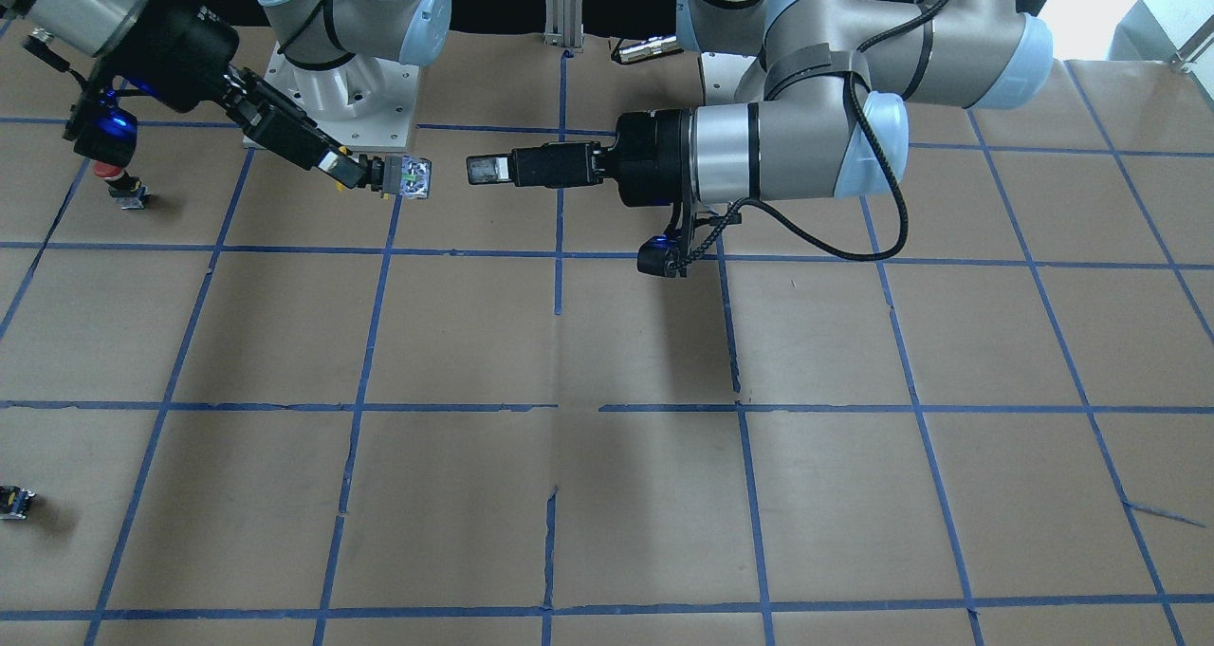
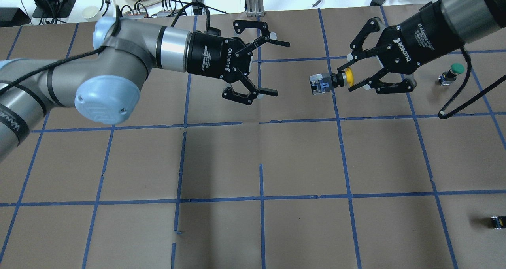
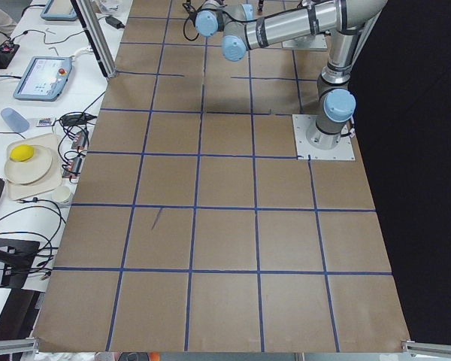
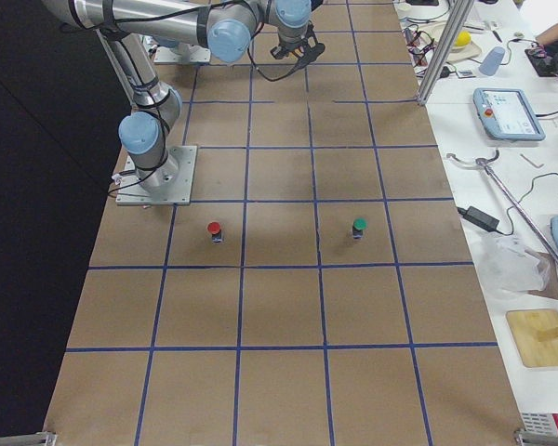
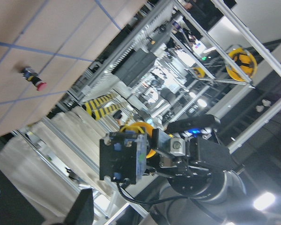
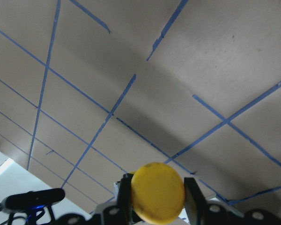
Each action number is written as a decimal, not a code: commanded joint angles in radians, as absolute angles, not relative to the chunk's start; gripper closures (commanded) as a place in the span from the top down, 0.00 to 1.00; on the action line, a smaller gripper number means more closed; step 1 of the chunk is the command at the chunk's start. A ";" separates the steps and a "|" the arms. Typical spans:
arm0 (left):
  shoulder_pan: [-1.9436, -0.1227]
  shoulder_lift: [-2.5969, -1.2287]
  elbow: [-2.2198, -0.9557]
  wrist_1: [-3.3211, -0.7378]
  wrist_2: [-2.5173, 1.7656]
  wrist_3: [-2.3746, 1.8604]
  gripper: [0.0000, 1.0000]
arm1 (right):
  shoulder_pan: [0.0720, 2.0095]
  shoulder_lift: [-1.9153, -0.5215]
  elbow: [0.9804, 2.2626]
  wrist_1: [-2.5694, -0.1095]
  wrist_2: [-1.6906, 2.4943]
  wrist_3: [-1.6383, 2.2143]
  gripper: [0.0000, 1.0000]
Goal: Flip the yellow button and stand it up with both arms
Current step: 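Open the left gripper and withdraw it while the right gripper pulls the button away, then carry the button with the right gripper and lower it cap-up onto the table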
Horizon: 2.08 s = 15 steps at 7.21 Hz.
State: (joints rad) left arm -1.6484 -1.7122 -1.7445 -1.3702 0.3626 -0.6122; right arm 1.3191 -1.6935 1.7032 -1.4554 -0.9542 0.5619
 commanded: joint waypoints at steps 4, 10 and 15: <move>-1.654 -1.620 -1.481 -1.625 1.275 -0.460 0.99 | 1.248 -1.695 1.738 -1.547 -1.336 -0.310 0.16; -1.649 -1.603 -1.456 -1.718 1.548 0.033 0.99 | 0.889 -1.695 2.064 -2.053 -1.299 -1.383 0.13; -1.644 -1.601 -1.462 -1.667 1.548 0.051 1.00 | 0.617 -1.637 2.140 -2.091 -1.123 -1.957 0.14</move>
State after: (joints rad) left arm -1.6456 -1.6016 -1.4602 -1.6697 1.5478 0.0508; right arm 0.6594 -1.6741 2.1386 -2.0852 -1.1335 -1.8646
